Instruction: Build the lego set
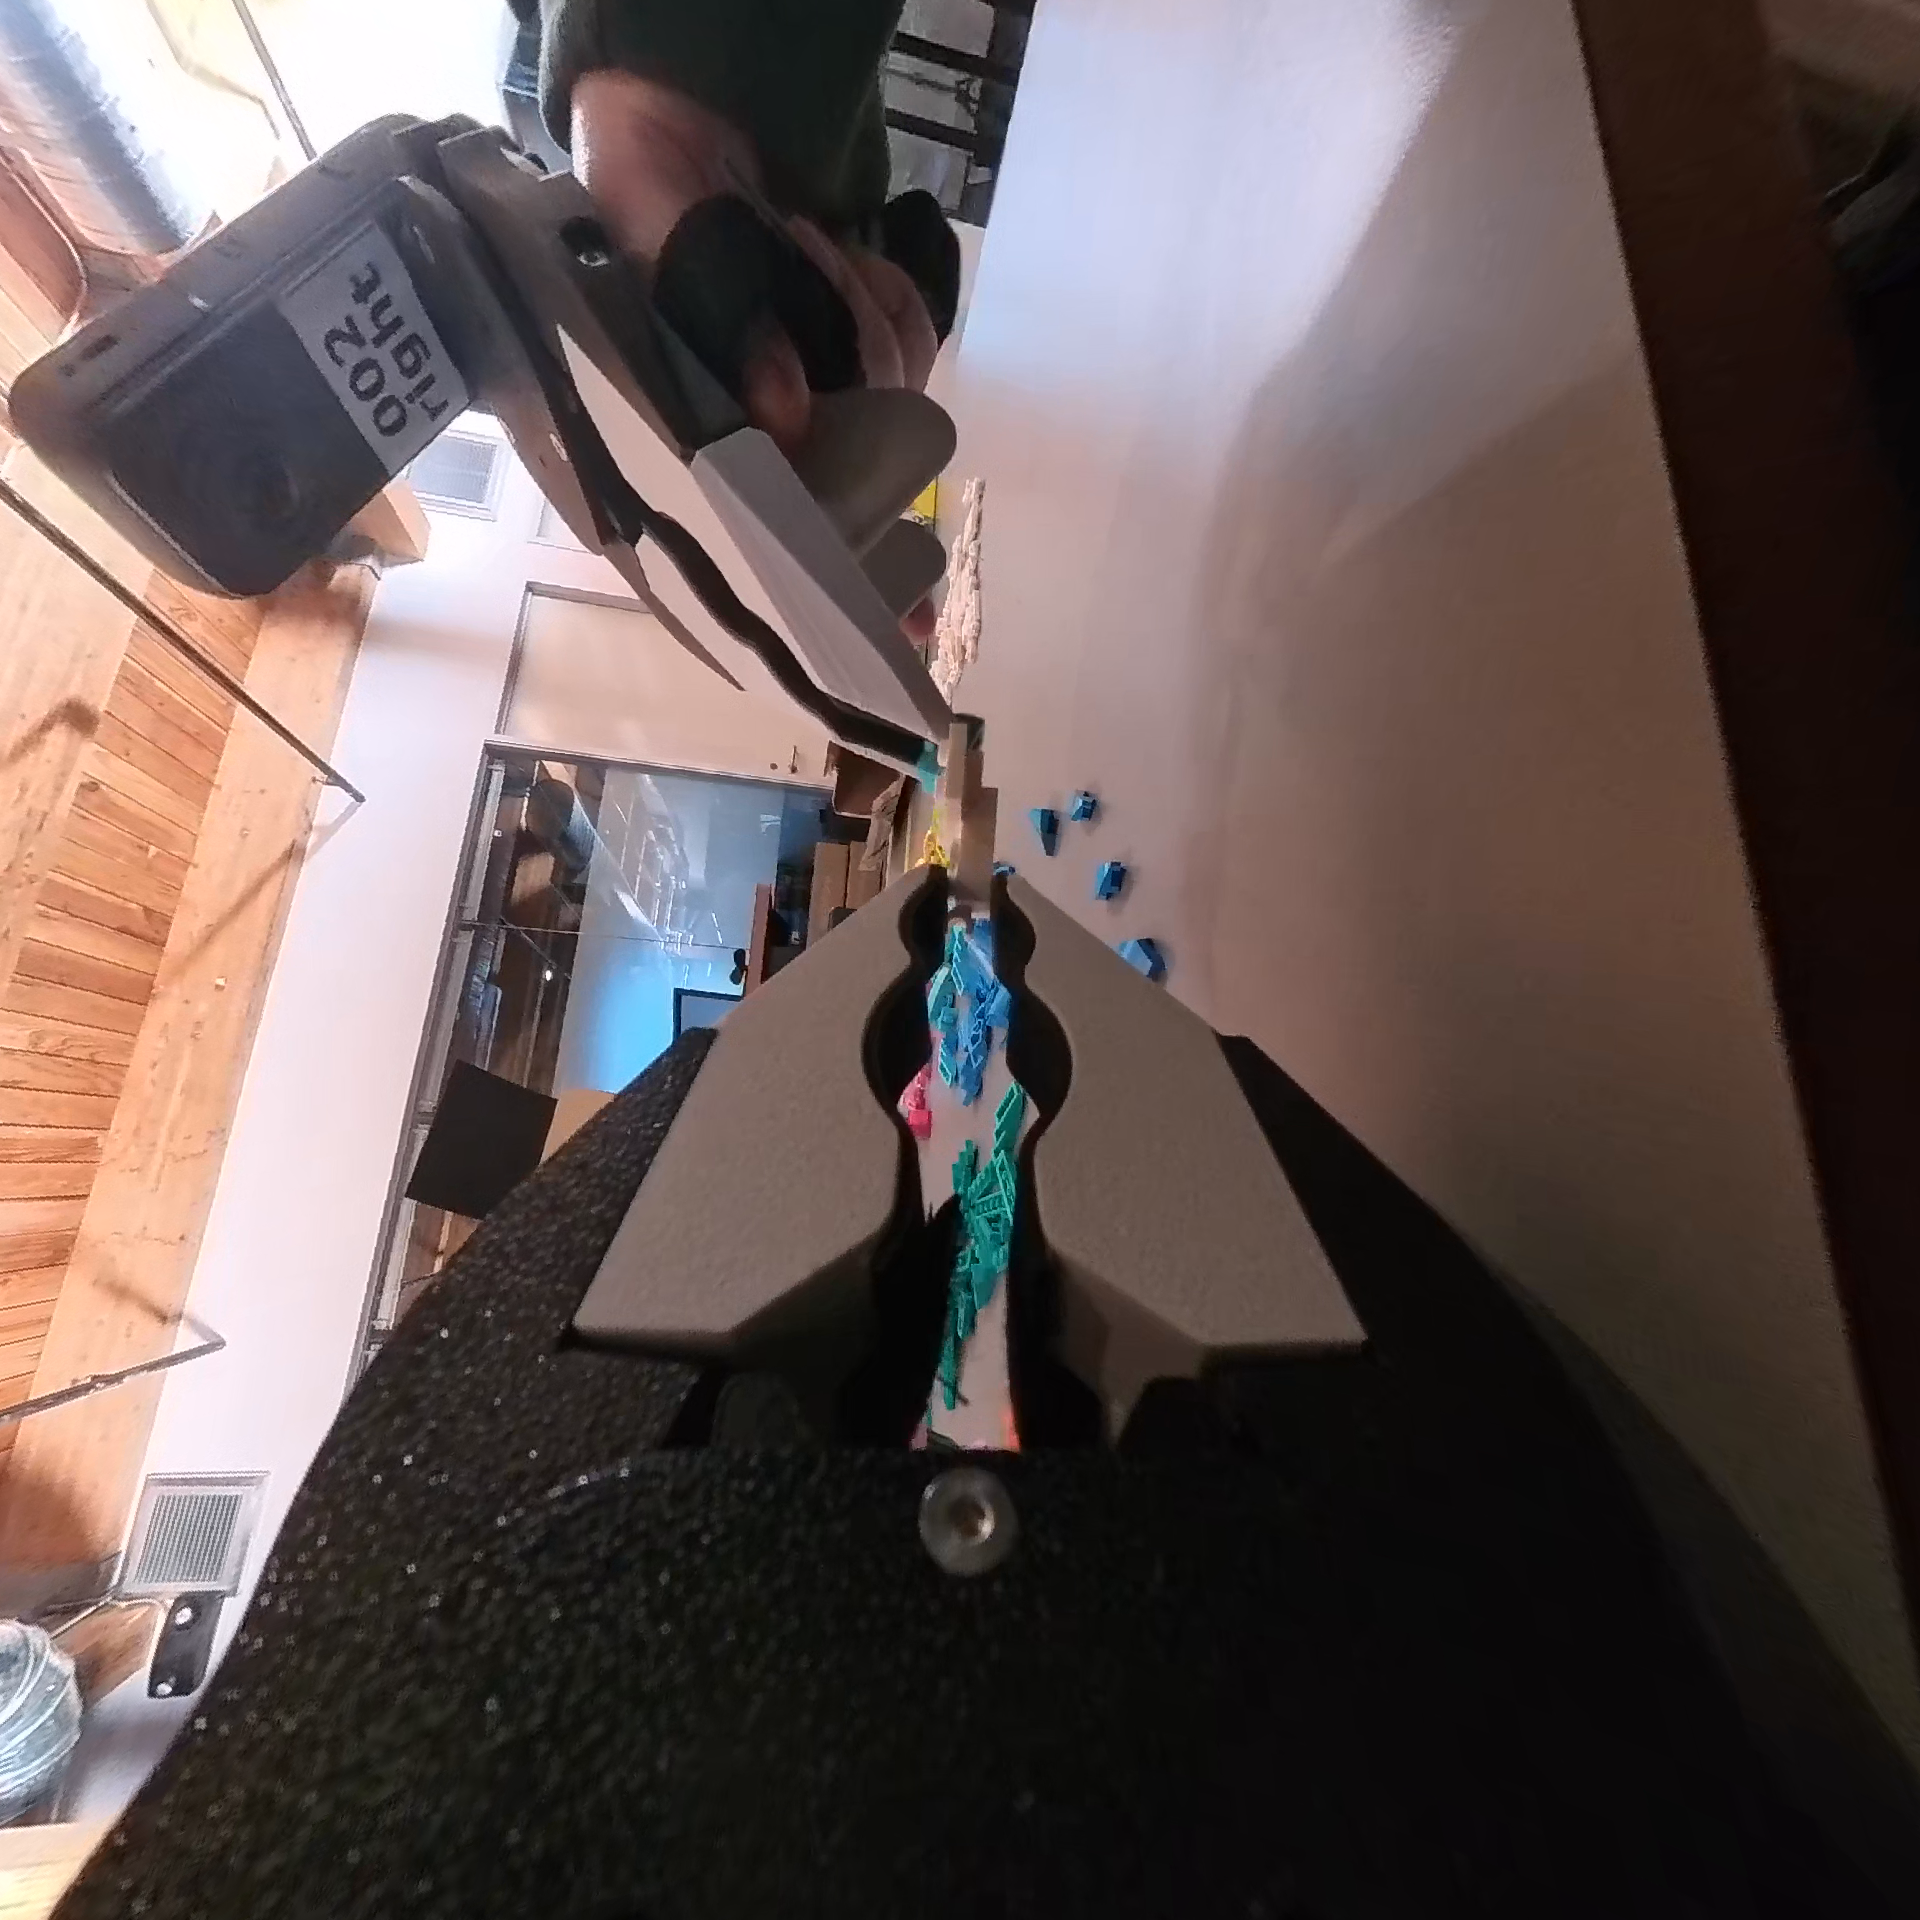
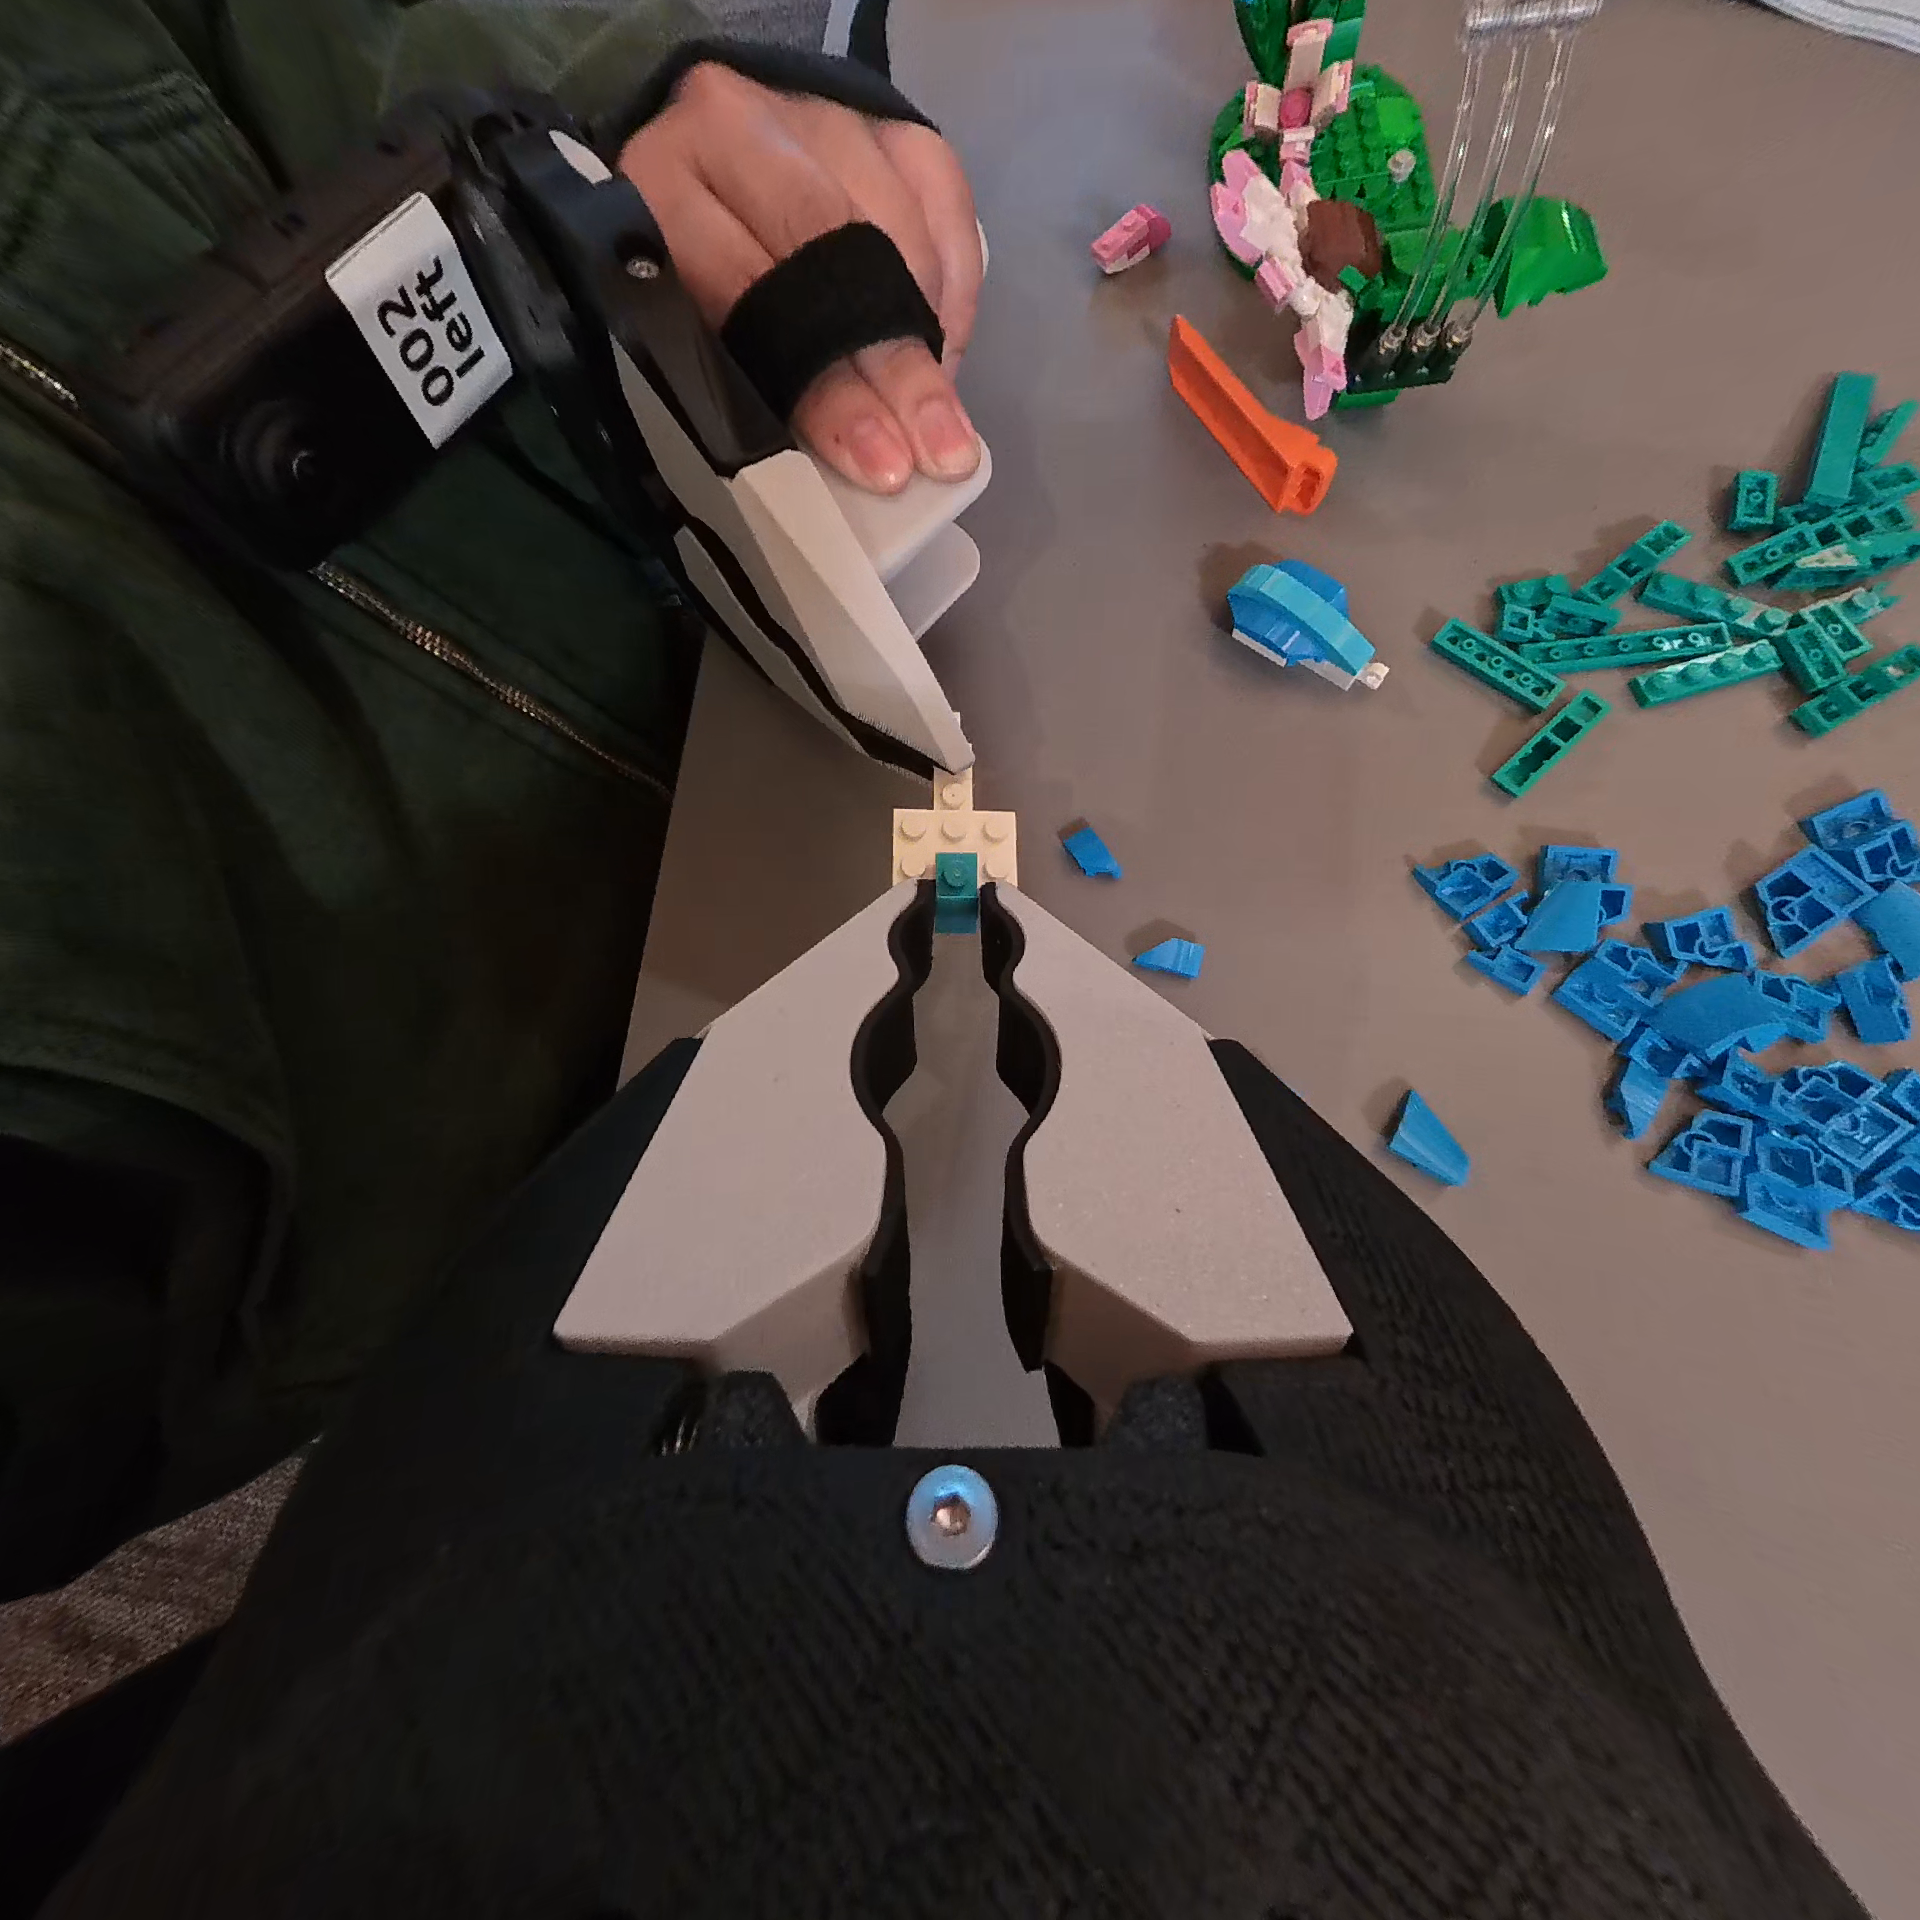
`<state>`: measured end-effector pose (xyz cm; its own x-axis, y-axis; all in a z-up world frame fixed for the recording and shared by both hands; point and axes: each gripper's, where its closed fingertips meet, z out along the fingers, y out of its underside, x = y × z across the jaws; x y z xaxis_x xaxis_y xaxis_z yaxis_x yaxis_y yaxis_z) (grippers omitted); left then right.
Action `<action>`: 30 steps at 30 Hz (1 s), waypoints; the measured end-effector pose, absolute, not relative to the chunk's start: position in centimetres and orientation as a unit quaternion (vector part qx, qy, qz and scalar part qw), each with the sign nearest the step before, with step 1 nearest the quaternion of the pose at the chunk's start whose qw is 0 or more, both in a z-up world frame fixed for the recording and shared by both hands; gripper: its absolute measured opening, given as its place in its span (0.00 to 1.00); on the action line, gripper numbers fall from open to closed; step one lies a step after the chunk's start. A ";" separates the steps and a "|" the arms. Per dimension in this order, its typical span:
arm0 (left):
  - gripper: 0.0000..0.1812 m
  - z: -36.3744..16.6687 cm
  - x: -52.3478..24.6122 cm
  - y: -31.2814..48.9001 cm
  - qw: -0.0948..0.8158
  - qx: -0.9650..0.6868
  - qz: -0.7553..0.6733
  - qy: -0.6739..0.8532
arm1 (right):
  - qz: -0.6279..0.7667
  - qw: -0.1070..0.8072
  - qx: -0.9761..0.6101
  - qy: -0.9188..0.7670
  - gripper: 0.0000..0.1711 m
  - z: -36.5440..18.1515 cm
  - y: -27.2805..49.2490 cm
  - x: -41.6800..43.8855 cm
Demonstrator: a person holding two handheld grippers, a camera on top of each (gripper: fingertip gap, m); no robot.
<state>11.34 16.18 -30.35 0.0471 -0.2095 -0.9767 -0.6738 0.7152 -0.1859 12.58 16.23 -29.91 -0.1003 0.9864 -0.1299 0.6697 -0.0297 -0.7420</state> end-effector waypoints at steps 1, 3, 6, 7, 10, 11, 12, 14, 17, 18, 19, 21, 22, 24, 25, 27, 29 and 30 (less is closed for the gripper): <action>0.02 -30.3 11.4 16.2 0.643 -0.330 0.180 0.666 | 0.344 0.228 -0.630 -0.658 0.04 -29.9 16.2 12.6; 0.02 -30.4 11.4 16.1 0.643 -0.329 0.181 0.667 | 0.343 0.224 -0.631 -0.659 0.04 -29.9 16.2 12.6; 0.02 -30.6 11.5 16.1 0.639 -0.326 0.183 0.672 | 0.341 0.222 -0.629 -0.663 0.04 -29.7 16.1 12.5; 0.02 -30.6 11.5 16.1 0.639 -0.325 0.185 0.673 | 0.338 0.223 -0.628 -0.664 0.04 -29.7 16.2 12.4; 0.02 -30.7 11.5 16.1 0.637 -0.322 0.187 0.675 | 0.333 0.219 -0.628 -0.669 0.04 -29.5 16.2 12.2; 0.02 -30.7 11.5 16.1 0.637 -0.321 0.188 0.675 | 0.327 0.217 -0.628 -0.672 0.04 -29.5 16.3 12.1; 0.02 -30.6 11.5 16.1 0.638 -0.321 0.190 0.674 | 0.324 0.214 -0.628 -0.674 0.04 -29.5 16.3 12.1; 0.02 -30.5 11.5 16.1 0.640 -0.318 0.192 0.672 | 0.324 0.207 -0.626 -0.678 0.04 -29.4 16.2 11.8; 0.02 -30.5 11.5 16.0 0.641 -0.315 0.195 0.672 | 0.322 0.193 -0.625 -0.684 0.04 -29.6 16.0 11.7; 0.02 -30.4 11.6 16.0 0.642 -0.314 0.195 0.672 | 0.320 0.189 -0.625 -0.687 0.04 -29.6 15.9 11.7; 0.02 -30.4 11.6 16.0 0.642 -0.313 0.196 0.672 | 0.318 0.185 -0.623 -0.690 0.04 -29.7 15.8 11.8; 0.02 -30.4 11.6 16.0 0.643 -0.312 0.196 0.671 | 0.315 0.180 -0.622 -0.694 0.05 -29.7 15.7 11.8; 0.02 -30.4 11.6 16.0 0.643 -0.312 0.196 0.671 | 0.315 0.178 -0.621 -0.695 0.06 -29.7 15.6 11.8; 0.02 -30.4 11.6 16.0 0.643 -0.311 0.196 0.672 | 0.315 0.174 -0.621 -0.696 0.06 -29.7 15.6 11.9; 0.02 -30.4 11.6 16.0 0.643 -0.311 0.197 0.672 | 0.315 0.173 -0.621 -0.697 0.07 -29.7 15.5 11.9; 0.02 -30.4 11.6 16.1 0.643 -0.311 0.197 0.672 | 0.314 0.174 -0.619 -0.699 0.08 -29.7 15.5 12.0; 0.03 -30.4 11.5 16.1 0.642 -0.312 0.197 0.672 | 0.313 0.176 -0.617 -0.701 0.09 -29.6 15.4 12.1; 0.03 -30.4 11.5 16.2 0.642 -0.313 0.197 0.672 | 0.313 0.179 -0.615 -0.701 0.10 -29.5 15.4 12.1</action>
<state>11.54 16.16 -30.39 0.0197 -0.1676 -0.9857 -0.6733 0.7266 -0.1370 12.13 15.36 -29.50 -0.1784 0.9748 -0.1341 0.7505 0.0467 -0.6593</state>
